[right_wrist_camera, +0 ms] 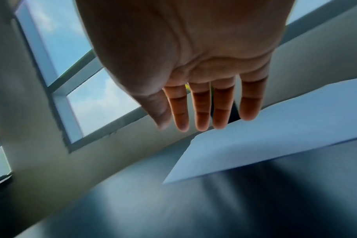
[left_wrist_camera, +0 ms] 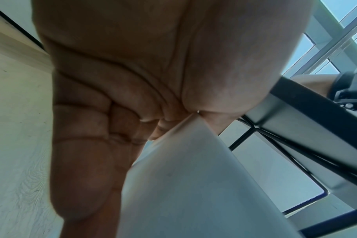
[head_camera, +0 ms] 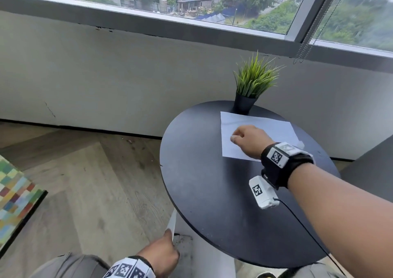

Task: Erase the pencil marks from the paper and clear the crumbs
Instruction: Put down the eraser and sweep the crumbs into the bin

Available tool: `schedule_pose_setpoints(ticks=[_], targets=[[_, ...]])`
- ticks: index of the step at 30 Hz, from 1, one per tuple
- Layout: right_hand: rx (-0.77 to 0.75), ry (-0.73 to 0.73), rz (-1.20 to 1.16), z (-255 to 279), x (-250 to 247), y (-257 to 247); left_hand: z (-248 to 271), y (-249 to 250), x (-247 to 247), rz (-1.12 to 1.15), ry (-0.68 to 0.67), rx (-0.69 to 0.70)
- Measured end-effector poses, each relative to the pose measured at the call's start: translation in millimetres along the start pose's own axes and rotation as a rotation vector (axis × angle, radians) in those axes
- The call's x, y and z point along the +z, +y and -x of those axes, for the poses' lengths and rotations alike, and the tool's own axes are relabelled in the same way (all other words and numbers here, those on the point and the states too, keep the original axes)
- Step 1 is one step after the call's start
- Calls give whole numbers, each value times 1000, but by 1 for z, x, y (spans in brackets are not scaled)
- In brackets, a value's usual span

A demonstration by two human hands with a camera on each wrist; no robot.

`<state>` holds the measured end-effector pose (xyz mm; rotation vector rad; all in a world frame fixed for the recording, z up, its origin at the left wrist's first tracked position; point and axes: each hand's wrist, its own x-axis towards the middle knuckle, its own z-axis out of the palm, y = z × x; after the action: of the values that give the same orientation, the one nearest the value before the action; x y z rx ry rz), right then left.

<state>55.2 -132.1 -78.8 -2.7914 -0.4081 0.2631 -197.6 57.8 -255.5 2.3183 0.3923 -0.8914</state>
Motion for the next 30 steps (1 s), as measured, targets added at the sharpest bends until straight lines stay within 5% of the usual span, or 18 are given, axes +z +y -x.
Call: schedule_pose_setpoints(ticks=[7,12,15,17,21,25,30], targets=[[-152,-223,327,8,37,-31,-1,0,1,22,6,-35],[-398,-162,38,30,22,-14,-1,-2,0,57,26,-27],[-188,-49,80,25,17,8,-2,-3,1,61,29,-10],[-41,-132,200,23,20,18,-4,-4,2,78,19,3],[-61,-220,159,32,15,19,-6,-4,5,45,79,22],[-160,-130,163,69,12,2,-9,-6,7,44,121,14],[-375,-523,293,165,38,-17,-9,-9,2,143,79,-19]])
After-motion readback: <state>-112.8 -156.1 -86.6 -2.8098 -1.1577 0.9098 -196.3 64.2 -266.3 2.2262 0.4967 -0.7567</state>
